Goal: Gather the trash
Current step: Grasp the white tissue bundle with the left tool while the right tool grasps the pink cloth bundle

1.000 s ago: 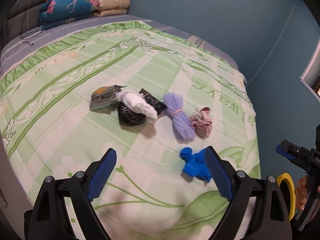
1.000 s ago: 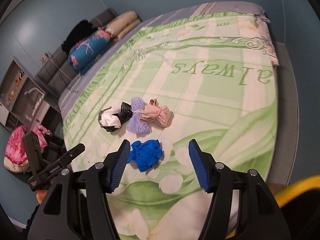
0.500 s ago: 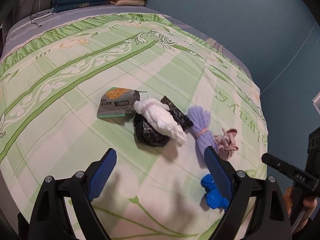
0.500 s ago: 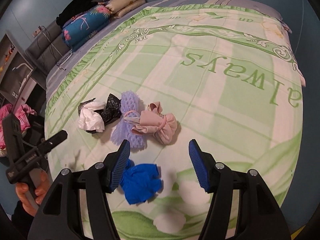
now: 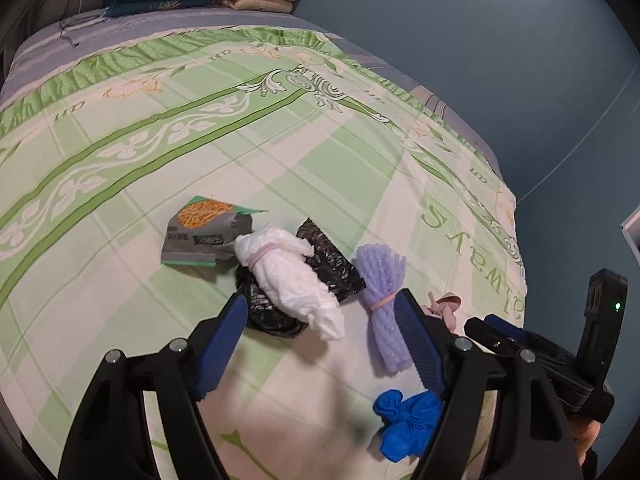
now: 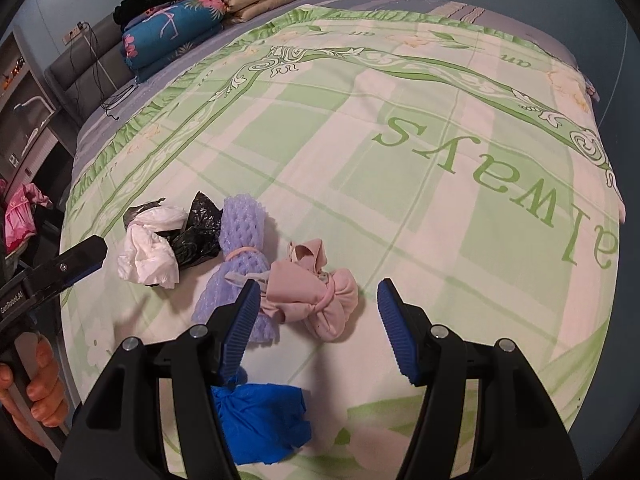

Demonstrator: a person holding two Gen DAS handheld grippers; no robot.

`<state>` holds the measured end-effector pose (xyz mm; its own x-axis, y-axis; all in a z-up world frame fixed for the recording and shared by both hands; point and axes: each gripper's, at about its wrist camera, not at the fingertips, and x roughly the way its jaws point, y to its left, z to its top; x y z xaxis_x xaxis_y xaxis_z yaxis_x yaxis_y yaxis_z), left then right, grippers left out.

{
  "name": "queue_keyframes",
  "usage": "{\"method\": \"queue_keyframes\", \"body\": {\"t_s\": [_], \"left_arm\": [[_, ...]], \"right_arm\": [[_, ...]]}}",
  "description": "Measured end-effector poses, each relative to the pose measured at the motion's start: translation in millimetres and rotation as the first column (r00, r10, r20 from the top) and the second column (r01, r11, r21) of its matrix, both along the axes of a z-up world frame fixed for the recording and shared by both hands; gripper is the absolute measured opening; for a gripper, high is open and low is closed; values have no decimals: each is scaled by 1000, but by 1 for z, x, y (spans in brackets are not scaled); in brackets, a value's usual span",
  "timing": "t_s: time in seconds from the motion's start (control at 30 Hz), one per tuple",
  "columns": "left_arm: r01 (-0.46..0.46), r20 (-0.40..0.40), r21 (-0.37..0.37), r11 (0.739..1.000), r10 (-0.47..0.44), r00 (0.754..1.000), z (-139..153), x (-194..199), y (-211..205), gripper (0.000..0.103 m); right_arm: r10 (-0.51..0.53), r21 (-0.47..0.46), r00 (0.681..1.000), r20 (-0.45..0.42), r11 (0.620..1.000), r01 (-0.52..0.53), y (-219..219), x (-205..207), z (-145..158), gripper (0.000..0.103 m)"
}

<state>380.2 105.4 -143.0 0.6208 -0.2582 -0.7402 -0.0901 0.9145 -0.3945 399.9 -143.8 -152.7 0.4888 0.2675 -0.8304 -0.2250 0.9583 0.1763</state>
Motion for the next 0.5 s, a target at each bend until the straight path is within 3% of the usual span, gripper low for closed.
{"method": "queue_keyframes", "body": {"t_s": [0.07,0.17,0.4,0.5], "left_arm": [[6,-8,26,1000,-6,1000,-3,6,-4,67],[3,-41,-4,1000,-4,999,-12,14,-3,58],[33,-70,9,999,-33,997,-29,21,-10,25],[38,-86,3,999,-38,996,-39,23,-10,19]], "right_arm": [[4,-10,1000,6,1000,-4,1,3,-1,58],[3,-18,1000,-3,1000,-3,3,9,-7,57],[34,-68,999,-30,997,-36,18,13,-23,51],[37,-80,998,-44,996,-41,24,15,-29,51]]}}
